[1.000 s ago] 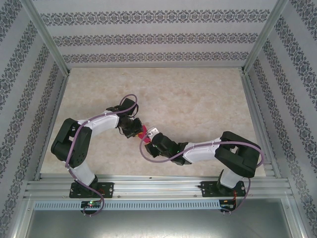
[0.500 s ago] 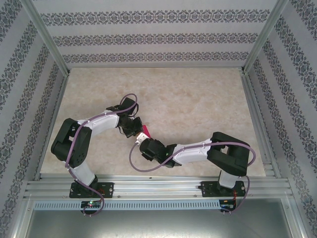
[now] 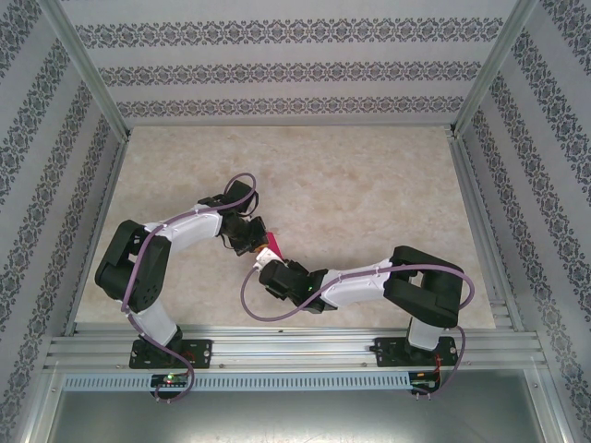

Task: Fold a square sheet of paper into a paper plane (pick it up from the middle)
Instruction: Fold the wing for the fifth time at the center of the table.

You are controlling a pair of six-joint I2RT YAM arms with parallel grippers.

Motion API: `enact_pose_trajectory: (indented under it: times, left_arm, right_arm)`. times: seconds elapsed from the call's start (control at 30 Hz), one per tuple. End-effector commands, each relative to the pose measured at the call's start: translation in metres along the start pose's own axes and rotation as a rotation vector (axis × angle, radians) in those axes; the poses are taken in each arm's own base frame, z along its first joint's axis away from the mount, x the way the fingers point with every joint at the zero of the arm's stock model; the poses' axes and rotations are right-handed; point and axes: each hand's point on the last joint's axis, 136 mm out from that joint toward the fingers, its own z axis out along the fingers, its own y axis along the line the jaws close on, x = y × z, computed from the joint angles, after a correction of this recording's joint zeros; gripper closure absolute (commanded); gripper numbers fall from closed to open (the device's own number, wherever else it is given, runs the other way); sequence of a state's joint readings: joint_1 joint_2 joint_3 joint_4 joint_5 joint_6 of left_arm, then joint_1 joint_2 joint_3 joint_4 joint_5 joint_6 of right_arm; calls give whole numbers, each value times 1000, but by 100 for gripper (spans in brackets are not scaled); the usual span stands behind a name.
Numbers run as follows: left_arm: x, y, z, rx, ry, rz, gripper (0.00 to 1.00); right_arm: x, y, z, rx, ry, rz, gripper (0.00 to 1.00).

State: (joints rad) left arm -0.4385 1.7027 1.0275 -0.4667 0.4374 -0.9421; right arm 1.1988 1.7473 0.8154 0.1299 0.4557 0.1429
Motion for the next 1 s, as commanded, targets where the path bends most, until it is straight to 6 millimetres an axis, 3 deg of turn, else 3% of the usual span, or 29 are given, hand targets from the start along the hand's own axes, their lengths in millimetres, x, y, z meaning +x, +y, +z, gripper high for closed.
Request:
enact_pose_trajectory:
  times: [0.0,0.13,0.3,0.4,0.47,0.6,0.8,0.97]
  left_arm:
    - [3,1,-5,-17,12,22,97]
    - [2,0,-9,-16,0,31,94]
    - [0,-1,-20,-30,-34,53,83]
    - [-4,3,-32,-59,-79,68,76]
    - [-7,6,-45,-78,-125,80,65]
    - [-12,12,-72,-93,-213,94,57]
    - [-8,11,-91,-34,-288,116,54]
    - [-2,16,-90,-21,-284,118,54]
  right_arm:
    - [-3,0,-3,0,-19,49,90]
    - [-5,-1,-3,-8,-26,94,95]
    - [-4,0,-2,-99,-18,224,100]
    - [-10,5,-5,-206,-45,329,100]
    - [-17,6,-8,-287,-72,420,100]
    - [-17,0,-6,-389,-70,562,100]
    - [-18,-1,-2,-496,-34,695,100]
    - [-22,-2,1,-576,-18,789,100]
